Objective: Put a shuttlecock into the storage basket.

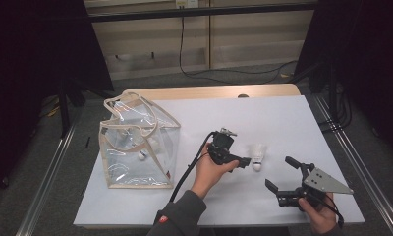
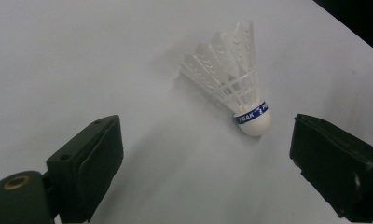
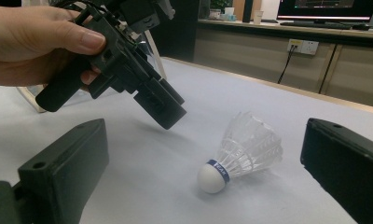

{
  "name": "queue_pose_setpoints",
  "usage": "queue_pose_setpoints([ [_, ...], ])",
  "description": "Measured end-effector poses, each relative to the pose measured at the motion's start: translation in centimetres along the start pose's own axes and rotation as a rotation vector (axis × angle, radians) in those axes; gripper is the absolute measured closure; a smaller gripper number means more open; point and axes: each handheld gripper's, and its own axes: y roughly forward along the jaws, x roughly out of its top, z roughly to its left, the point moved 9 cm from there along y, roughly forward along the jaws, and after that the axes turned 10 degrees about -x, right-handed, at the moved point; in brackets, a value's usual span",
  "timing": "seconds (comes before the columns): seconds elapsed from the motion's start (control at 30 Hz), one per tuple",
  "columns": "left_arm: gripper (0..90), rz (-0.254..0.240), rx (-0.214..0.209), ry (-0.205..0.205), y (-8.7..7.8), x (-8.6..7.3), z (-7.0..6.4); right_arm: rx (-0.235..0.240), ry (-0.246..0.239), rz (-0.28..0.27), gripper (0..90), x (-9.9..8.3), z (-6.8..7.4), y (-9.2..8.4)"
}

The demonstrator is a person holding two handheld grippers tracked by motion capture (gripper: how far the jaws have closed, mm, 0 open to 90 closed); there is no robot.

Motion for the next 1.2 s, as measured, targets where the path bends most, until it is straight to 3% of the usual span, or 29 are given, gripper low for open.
queue_pose_setpoints([
  [1.2, 9.5, 0.033, -0.015, 0.016, 2.7, -0.1, -0.7, 0.0, -0.005, -0.002, 0.7, 0.1, 0.0, -0.1],
])
